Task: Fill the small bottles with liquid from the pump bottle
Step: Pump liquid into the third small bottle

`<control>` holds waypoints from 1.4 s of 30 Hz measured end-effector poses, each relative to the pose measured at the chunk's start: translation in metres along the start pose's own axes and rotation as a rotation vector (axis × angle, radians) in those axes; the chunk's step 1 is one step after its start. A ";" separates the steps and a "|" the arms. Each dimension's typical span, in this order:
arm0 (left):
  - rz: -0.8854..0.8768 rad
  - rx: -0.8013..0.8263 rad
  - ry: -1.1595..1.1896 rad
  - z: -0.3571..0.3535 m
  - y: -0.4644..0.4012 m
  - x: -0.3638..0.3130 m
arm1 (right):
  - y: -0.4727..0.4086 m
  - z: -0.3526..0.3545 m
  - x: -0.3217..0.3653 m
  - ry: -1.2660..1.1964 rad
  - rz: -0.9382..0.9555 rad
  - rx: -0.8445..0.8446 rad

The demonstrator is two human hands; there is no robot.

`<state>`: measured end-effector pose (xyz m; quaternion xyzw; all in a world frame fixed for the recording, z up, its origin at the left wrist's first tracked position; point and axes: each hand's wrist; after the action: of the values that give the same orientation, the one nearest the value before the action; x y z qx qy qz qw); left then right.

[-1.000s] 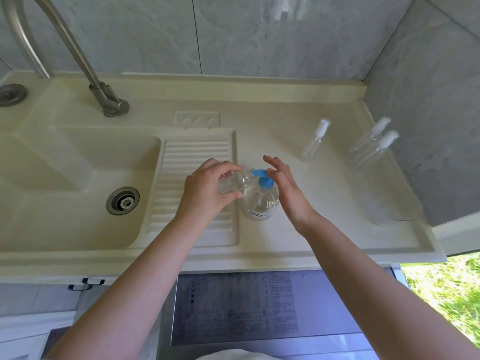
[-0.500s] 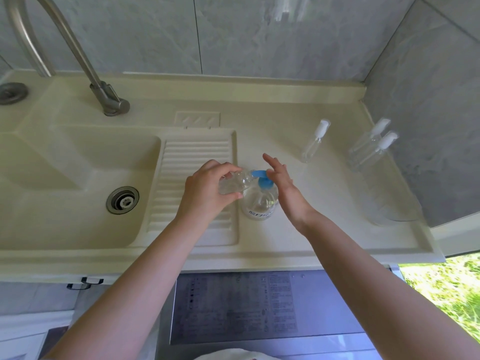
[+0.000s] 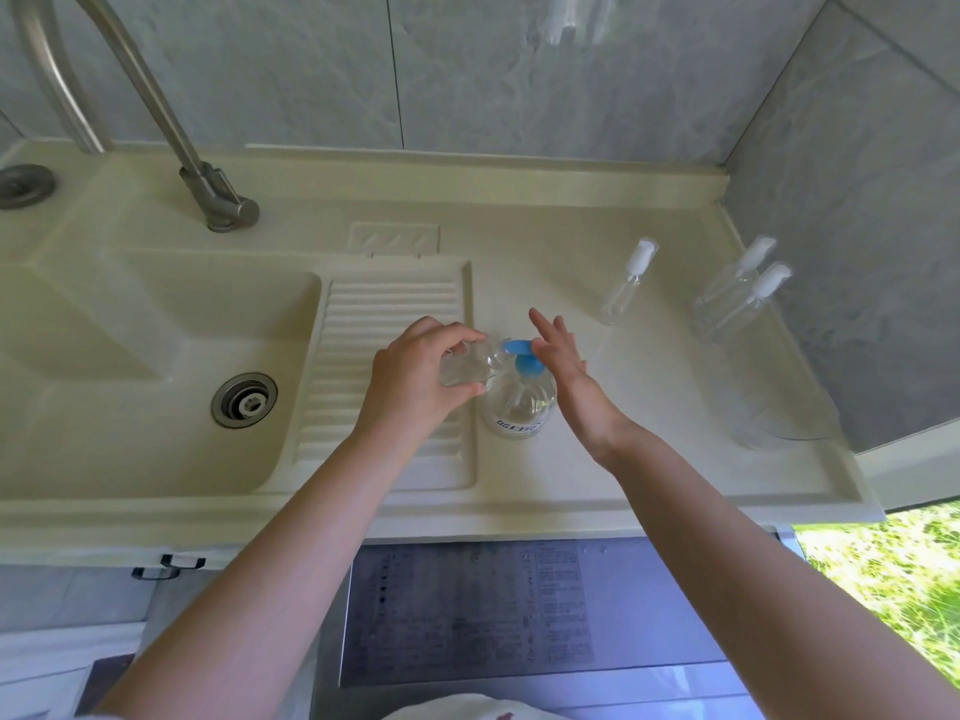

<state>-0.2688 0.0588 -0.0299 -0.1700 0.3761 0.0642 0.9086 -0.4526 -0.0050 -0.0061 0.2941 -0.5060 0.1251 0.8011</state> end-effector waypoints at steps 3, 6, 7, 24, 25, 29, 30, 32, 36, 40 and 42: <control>-0.004 -0.006 0.010 0.002 -0.001 -0.002 | -0.002 0.001 0.003 -0.034 0.008 -0.030; -0.004 -0.012 -0.001 0.005 -0.001 -0.003 | -0.004 0.000 0.003 -0.030 0.007 -0.041; 0.002 -0.013 -0.004 0.005 -0.001 -0.004 | -0.004 0.001 0.003 -0.014 0.018 -0.048; 0.033 -0.009 -0.038 0.008 0.002 -0.008 | -0.007 -0.004 -0.005 -0.092 -0.051 -0.041; 0.029 -0.006 -0.040 0.008 0.002 -0.008 | -0.007 -0.004 -0.005 -0.102 -0.044 -0.044; 0.028 0.007 -0.042 0.006 0.001 -0.007 | -0.007 -0.007 -0.007 -0.046 0.005 -0.032; 0.034 0.012 -0.046 0.004 0.001 -0.008 | -0.007 -0.007 -0.007 -0.034 0.009 -0.029; 0.037 0.019 -0.049 0.004 0.001 -0.008 | -0.006 -0.009 -0.008 -0.035 0.006 -0.034; 0.030 0.021 -0.036 0.006 0.001 -0.008 | -0.008 -0.006 -0.012 -0.055 -0.034 -0.043; 0.021 0.017 -0.025 0.008 -0.001 -0.008 | -0.011 -0.004 -0.013 -0.121 -0.058 -0.047; 0.017 0.017 -0.018 0.009 -0.001 -0.007 | -0.012 -0.002 -0.011 -0.123 -0.045 -0.050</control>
<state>-0.2679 0.0607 -0.0188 -0.1587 0.3698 0.0703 0.9128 -0.4501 -0.0117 -0.0205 0.2927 -0.5506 0.0760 0.7781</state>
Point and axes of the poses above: each hand's wrist, its own y-axis away from the middle knuckle, its own z-axis out of the back of the hand, x = y × z, and after that the axes turned 3 degrees about -z, right-handed
